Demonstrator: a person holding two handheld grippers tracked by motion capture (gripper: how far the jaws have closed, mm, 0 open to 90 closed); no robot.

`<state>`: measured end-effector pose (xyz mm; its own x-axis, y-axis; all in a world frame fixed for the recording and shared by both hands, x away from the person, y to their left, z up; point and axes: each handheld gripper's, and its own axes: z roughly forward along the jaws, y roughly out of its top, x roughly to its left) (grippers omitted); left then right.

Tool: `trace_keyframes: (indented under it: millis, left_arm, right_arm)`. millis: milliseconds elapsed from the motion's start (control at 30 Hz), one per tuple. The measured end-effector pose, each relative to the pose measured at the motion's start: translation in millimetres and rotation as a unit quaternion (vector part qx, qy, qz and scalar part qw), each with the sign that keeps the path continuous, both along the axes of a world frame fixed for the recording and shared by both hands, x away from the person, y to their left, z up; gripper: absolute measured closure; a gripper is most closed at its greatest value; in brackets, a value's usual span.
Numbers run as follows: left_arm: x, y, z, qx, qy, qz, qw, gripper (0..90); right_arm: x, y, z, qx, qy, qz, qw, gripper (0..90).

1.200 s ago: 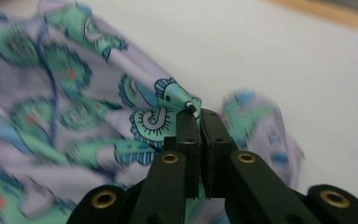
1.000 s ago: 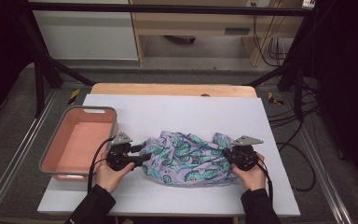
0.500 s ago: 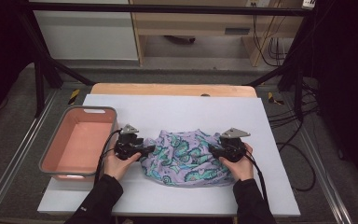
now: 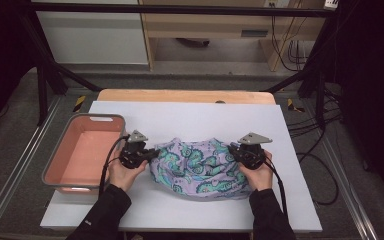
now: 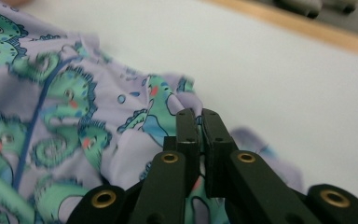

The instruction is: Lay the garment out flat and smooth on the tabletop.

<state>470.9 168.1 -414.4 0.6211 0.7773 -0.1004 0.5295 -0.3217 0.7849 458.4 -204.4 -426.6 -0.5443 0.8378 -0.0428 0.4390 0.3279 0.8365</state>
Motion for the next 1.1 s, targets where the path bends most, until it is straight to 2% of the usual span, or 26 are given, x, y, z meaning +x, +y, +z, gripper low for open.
trace_keyframes:
  millis: [133,233,267,300,333,400,467,533,600,733,867,1033,1100]
  left_arm:
    - [14.7,10.3,33.9,-0.024,-0.039,0.026,0.9986,85.3]
    - [33.2,14.2,46.7,-0.047,-0.059,0.041,0.9963,84.5]
    - [39.3,14.1,47.3,-0.049,-0.058,0.051,0.9958,80.2]
    - [43.9,14.0,46.8,-0.048,-0.053,0.064,0.9954,69.4]
    - [46.3,13.5,44.8,-0.051,-0.051,0.071,0.9949,57.4]
    - [45.9,12.4,40.7,-0.053,-0.018,0.065,0.9963,38.8]
    - [39.6,11.7,33.8,-0.042,-0.02,0.062,0.997,28.2]
    - [31.9,11.9,25.4,-0.056,-0.012,0.055,0.9968,23.4]
    - [25.3,11.2,17.6,-0.062,0.009,0.043,0.9971,15.9]
    - [10.7,7.5,3.2,-0.063,0.022,0.024,0.9975,11.6]
    - [-2.7,-2.5,-10.3,-0.062,0.038,-0.003,0.9973,7.0]
    - [-19.3,-22.2,-28.4,-0.023,0.051,-0.024,0.9981,7.1]
    - [-23.4,-28.7,-35.3,-0.016,0.057,-0.036,0.9976,7.4]
  right_arm:
    - [11.2,3.8,24.7,0.006,-0.059,-0.012,0.9982,88.1]
    - [28.5,3.7,41.8,0.019,-0.109,-0.038,0.9931,87.8]
    - [35.0,4.4,44.6,0.017,-0.128,-0.046,0.9906,86.1]
    - [41.6,5.5,45.3,0.01,-0.132,-0.056,0.9896,80.9]
    - [47.2,6.3,44.3,0.003,-0.123,-0.065,0.9903,74.6]
    - [50.5,6.6,39.4,0.008,-0.103,-0.069,0.9923,67.0]
    - [45.3,6.5,33.0,0.016,-0.086,-0.057,0.9945,60.3]
    - [37.1,5.7,26.2,0.023,-0.072,-0.049,0.9959,55.6]
    - [27.8,3.8,21.0,0.034,-0.061,-0.038,0.9968,51.6]
    - [10.2,-1.0,14.4,0.038,-0.037,-0.016,0.9985,42.1]
    - [-6.5,-8.0,9.5,0.048,-0.015,-0.003,0.9988,35.0]
    - [-28.6,-14.1,4.0,0.05,0.004,0.022,0.9985,30.5]
    - [-37.7,-14.5,0.7,0.047,0.014,0.033,0.9982,30.1]
